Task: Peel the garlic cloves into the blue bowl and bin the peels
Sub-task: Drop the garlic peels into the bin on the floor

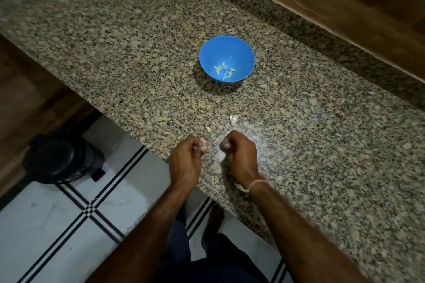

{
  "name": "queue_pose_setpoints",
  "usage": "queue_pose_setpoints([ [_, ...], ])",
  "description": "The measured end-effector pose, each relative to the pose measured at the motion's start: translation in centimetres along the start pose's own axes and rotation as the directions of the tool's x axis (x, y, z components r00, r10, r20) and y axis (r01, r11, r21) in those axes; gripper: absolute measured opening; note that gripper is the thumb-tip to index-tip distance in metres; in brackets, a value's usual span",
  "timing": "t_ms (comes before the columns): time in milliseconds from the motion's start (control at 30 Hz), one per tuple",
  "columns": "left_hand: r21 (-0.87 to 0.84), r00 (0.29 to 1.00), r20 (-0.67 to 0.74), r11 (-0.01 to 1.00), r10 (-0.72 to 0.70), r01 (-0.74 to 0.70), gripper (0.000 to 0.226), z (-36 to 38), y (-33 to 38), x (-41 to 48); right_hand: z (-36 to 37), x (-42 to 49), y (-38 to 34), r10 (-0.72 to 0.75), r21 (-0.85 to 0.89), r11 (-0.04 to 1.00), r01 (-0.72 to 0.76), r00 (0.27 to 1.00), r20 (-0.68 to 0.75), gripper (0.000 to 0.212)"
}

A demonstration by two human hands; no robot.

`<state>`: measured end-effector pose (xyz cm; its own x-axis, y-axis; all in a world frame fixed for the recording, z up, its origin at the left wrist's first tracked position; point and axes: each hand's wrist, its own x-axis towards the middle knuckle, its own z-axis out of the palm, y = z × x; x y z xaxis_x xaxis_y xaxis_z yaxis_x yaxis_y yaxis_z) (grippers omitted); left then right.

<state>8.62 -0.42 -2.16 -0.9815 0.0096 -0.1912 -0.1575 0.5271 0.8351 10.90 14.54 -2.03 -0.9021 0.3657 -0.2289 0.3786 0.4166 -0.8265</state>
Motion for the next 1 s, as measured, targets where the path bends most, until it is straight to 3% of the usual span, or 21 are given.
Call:
queue_pose_setpoints([
  [67,-0.029,0.999,-0.019,0.999,-0.038,0.038,0.016,-1.2,-0.5,0.0,1.0,-0.2,-1.6,0.161,0.249,0.954,-0.166,0.986,0.043,0.016],
  [133,-0.059,0.998,-0.047,0.997,-0.052,0.049,0.019,-2.6,-0.9,0.2,2.6,-0.1,-3.3,0.286,0.444,0.832,-0.332,0.943,0.169,0.016],
  [233,-0.114,0.987,-0.144,0.992,-0.078,0.061,0.017,-6.5,-2.5,0.8,6.7,0.0,-7.2,0.313,0.585,0.66,-0.472,0.88,0.357,0.028],
  [467,-0.205,0.916,-0.359,0.972,-0.181,0.112,0.028,-19.9,-9.5,1.7,19.6,-1.7,-15.9,0.181,0.563,0.613,-0.555,0.792,0.583,0.032],
  [667,-0.289,0.806,-0.504,0.94,-0.31,0.18,0.022,-32.8,-19.3,0.7,34.1,-5.0,-20.9,0.167,0.49,0.608,-0.625,0.703,0.691,0.034],
  [867,-0.342,0.716,-0.558,0.902,-0.42,0.262,0.012,-41.5,-26.3,-0.6,43.5,-6.2,-23.1,0.223,0.433,0.555,-0.71,0.629,0.745,0.032],
  [1000,-0.377,0.666,-0.58,0.879,-0.47,0.292,0.01,-44.8,-29.5,0.1,49.1,-5.5,-25.3,0.207,0.395,0.588,-0.706,0.603,0.77,0.032],
])
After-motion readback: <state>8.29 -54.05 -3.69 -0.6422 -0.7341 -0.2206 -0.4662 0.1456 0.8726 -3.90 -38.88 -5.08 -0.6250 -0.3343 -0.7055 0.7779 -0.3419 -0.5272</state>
